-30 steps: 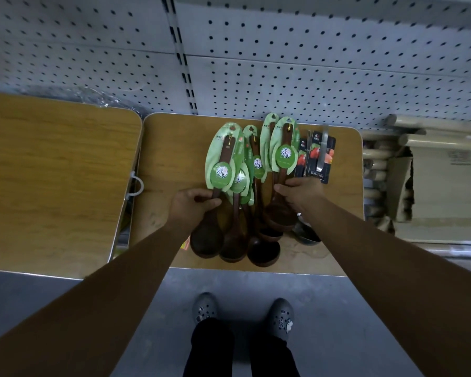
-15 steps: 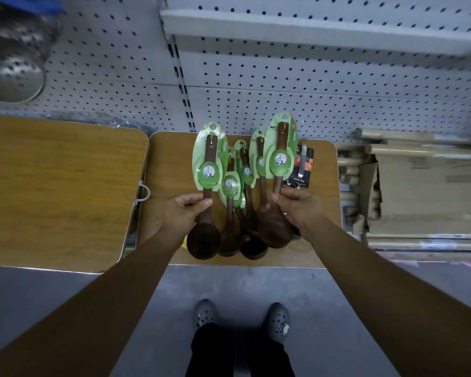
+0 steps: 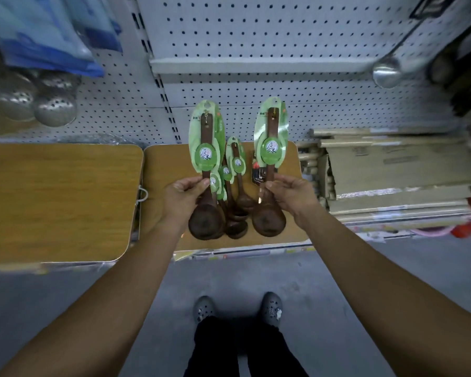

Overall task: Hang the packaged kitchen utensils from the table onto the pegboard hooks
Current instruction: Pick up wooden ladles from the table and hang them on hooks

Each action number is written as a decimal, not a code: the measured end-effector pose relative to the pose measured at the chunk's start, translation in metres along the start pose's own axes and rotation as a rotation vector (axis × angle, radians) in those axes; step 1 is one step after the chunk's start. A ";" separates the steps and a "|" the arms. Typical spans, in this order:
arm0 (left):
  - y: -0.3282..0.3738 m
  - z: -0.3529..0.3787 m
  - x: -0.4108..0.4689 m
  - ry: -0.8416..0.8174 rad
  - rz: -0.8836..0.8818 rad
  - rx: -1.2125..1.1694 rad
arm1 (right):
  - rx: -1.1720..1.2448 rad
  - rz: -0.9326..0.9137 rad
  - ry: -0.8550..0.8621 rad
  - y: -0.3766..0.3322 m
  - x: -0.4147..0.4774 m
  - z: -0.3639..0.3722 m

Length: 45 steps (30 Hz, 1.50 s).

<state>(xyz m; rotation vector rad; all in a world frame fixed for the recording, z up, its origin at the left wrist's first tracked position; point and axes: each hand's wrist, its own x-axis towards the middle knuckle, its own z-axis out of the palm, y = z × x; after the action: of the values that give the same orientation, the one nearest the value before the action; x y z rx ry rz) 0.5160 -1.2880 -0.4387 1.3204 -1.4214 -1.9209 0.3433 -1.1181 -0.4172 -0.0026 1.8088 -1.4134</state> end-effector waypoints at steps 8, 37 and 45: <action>0.036 0.007 -0.045 -0.078 0.074 0.068 | 0.069 -0.069 0.013 -0.036 -0.068 -0.019; 0.087 0.112 -0.186 -0.327 0.265 0.056 | 0.238 -0.347 0.199 -0.052 -0.228 -0.158; 0.065 0.211 -0.259 -0.310 0.275 0.105 | 0.369 -0.379 0.186 -0.040 -0.273 -0.270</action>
<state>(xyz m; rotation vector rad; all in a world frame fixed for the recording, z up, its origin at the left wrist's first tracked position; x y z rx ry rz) 0.4426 -1.0090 -0.2589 0.8361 -1.7697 -1.9433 0.3462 -0.7890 -0.2160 -0.0249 1.7275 -2.0625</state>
